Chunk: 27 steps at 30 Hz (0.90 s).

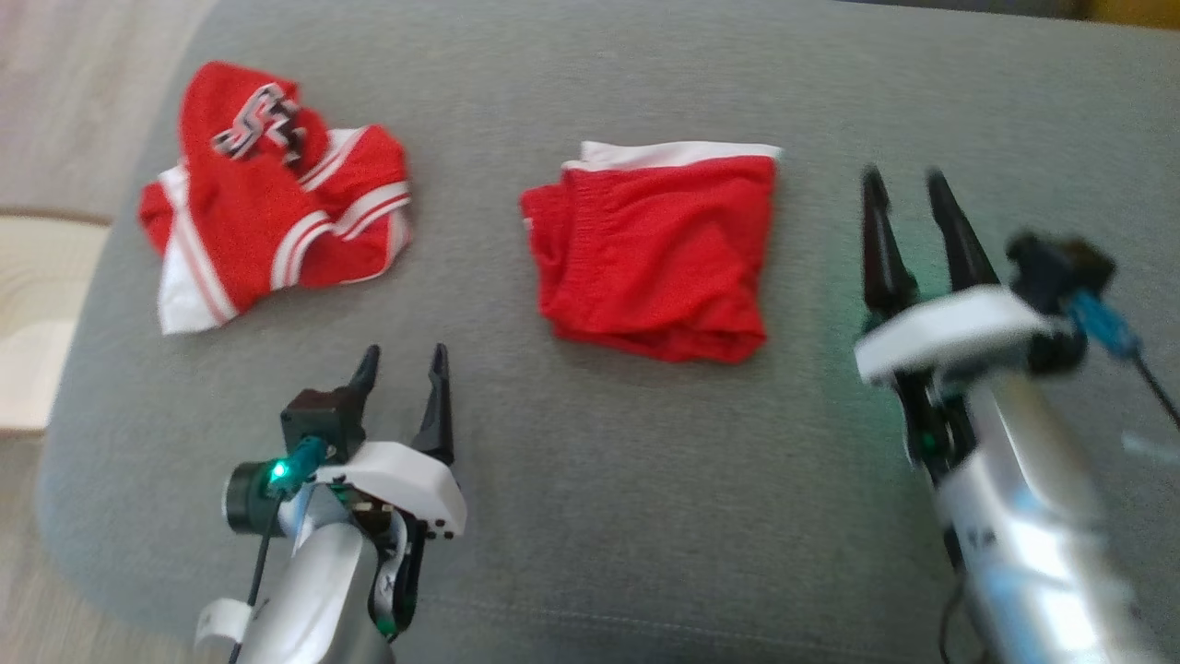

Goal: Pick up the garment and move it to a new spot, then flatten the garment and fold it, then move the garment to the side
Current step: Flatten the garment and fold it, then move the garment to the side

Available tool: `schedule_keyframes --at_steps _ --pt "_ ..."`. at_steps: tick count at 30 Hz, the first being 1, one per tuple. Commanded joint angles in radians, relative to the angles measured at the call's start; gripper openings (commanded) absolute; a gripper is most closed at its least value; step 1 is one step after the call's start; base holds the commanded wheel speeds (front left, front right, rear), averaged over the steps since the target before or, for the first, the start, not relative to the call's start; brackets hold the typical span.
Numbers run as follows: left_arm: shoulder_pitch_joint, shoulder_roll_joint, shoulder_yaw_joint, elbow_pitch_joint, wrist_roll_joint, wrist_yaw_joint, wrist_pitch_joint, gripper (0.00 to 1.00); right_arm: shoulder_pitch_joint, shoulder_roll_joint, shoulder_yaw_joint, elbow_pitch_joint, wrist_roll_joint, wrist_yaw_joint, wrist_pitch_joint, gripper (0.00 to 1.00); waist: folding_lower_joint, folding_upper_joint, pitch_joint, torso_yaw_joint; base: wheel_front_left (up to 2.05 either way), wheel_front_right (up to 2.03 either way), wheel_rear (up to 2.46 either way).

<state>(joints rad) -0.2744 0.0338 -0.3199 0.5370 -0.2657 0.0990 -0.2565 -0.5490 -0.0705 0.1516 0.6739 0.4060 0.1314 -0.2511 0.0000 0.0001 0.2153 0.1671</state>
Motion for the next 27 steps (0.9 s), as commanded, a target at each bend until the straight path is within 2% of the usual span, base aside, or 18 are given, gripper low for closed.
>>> schedule_keyframes --at_steps 1,8,18,27 --pt "-0.015 0.016 0.041 -0.036 0.016 0.008 -0.005 1.00 0.023 0.020 0.001 -0.041 -0.018 -0.001 -0.010 1.00 0.0000 -0.0001 -0.005 -0.038 0.00 0.00 0.00" --pt "0.003 0.016 0.089 -0.041 0.054 0.014 -0.005 1.00 0.145 0.020 -0.080 -0.115 -0.083 -0.001 -0.011 1.00 0.0000 -0.0001 -0.020 -0.096 0.00 0.00 0.00" --pt "0.081 0.016 0.144 -0.066 0.097 0.019 -0.005 1.00 0.258 0.020 -0.073 -0.152 -0.114 -0.001 -0.011 1.00 0.0000 -0.0001 -0.076 -0.123 0.00 0.00 0.00" --pt "0.145 0.016 0.182 -0.081 0.122 0.021 -0.005 1.00 0.299 0.020 -0.046 -0.154 -0.123 -0.001 -0.011 1.00 0.0000 -0.0001 -0.128 -0.140 0.00 0.00 0.00"
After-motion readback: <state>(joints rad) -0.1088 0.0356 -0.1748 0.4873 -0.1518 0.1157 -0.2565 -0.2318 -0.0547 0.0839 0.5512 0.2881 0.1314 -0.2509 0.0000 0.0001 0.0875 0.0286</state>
